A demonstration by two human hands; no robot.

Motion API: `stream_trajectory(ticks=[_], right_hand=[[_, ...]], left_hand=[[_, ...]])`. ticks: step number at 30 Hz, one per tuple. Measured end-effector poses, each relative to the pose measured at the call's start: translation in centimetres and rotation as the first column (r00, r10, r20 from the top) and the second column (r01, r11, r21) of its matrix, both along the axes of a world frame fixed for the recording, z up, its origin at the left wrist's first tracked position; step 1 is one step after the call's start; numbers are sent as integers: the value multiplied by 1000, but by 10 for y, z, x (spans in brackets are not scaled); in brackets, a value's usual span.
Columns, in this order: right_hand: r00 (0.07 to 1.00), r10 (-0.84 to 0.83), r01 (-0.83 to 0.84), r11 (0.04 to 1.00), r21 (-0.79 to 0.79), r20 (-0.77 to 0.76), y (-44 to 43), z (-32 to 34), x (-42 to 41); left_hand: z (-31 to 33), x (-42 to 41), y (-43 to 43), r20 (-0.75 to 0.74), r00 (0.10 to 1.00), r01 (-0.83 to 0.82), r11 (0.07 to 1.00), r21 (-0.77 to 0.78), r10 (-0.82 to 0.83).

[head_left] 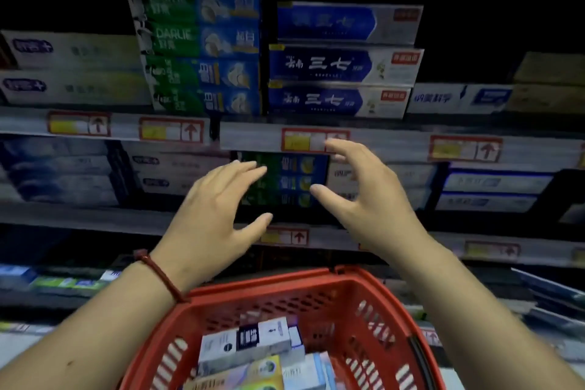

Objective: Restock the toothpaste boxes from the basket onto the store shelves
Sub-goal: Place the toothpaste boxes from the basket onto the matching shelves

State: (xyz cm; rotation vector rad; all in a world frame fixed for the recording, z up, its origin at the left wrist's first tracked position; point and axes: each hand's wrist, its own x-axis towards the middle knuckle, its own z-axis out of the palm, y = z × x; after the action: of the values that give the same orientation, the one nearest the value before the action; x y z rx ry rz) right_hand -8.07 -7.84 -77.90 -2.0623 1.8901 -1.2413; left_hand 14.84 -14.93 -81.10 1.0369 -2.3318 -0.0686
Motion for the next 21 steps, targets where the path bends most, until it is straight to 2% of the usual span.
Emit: stream_trajectory(ticks=[6,10,17,21], right_hand=[[976,209,-186,946,265,-61,12,-67,35],[937,302,-207,884,419,-174,16,-109,50],[843,488,-218,694,686,-226,34,-179,71],[778,586,-193,565,803,-226,46,-203,81]], left_hand=[[-67,50,24,198,980,-19,989,149,-11],[-107,73,37,260,964,-27,957,290,-52],[-167,80,54,405,900,-52,884,465,-160],[-189,76,70,534,795,-61,837,544,-289]])
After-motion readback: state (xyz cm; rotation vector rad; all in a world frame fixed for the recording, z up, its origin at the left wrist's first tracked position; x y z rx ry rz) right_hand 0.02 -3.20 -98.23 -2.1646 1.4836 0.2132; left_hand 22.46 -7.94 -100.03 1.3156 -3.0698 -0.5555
